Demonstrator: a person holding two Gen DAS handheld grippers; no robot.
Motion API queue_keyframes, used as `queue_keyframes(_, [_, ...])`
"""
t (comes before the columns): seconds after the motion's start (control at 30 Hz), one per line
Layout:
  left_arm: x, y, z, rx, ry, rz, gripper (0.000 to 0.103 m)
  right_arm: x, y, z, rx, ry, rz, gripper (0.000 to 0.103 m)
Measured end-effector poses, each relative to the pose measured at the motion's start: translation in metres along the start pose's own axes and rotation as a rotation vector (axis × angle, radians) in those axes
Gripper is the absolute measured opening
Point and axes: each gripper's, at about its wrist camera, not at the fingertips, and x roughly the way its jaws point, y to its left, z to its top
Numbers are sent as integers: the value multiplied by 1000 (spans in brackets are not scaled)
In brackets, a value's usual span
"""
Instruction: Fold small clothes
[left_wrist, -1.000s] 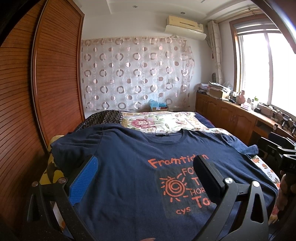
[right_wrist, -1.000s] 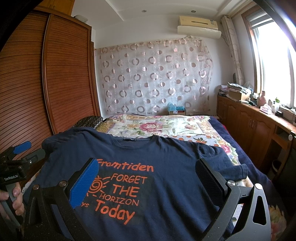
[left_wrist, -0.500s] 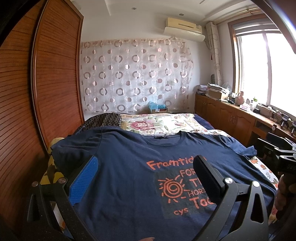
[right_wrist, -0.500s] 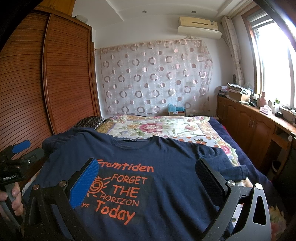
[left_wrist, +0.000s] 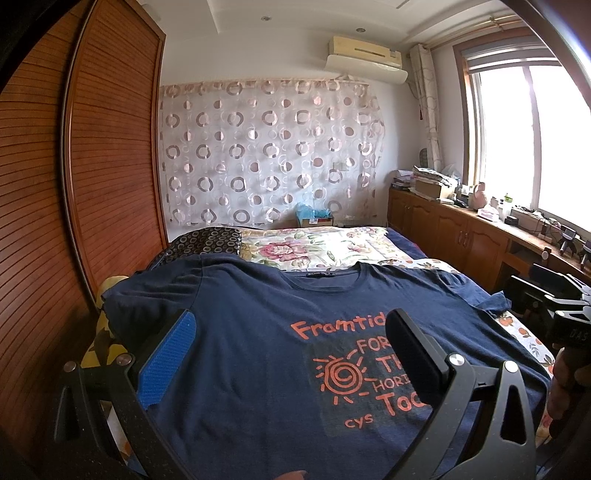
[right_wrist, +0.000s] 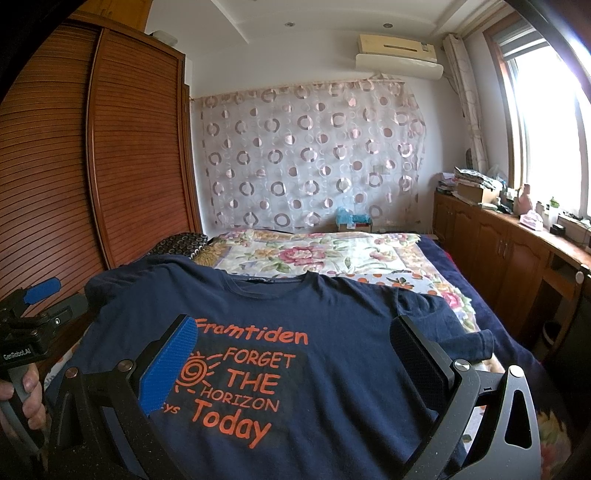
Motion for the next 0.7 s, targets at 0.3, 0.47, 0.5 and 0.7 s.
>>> queue_keyframes(0.3, [-3, -4, 1, 1, -2, -2, 103, 0, 3, 0, -4, -3, 2, 103])
queue_keyframes(0.47, [-4, -4, 6, -4, 21, 8, 103, 3, 4, -2, -6, 3, 9, 103])
queue_keyframes(0.5, [-5, -2, 7, -9, 28, 10, 103, 5, 4, -2, -6, 8, 11, 103])
queue_keyframes(0.7, [-1, 5, 0, -9, 42, 21, 103, 11, 5, -3, -10, 23, 25, 103])
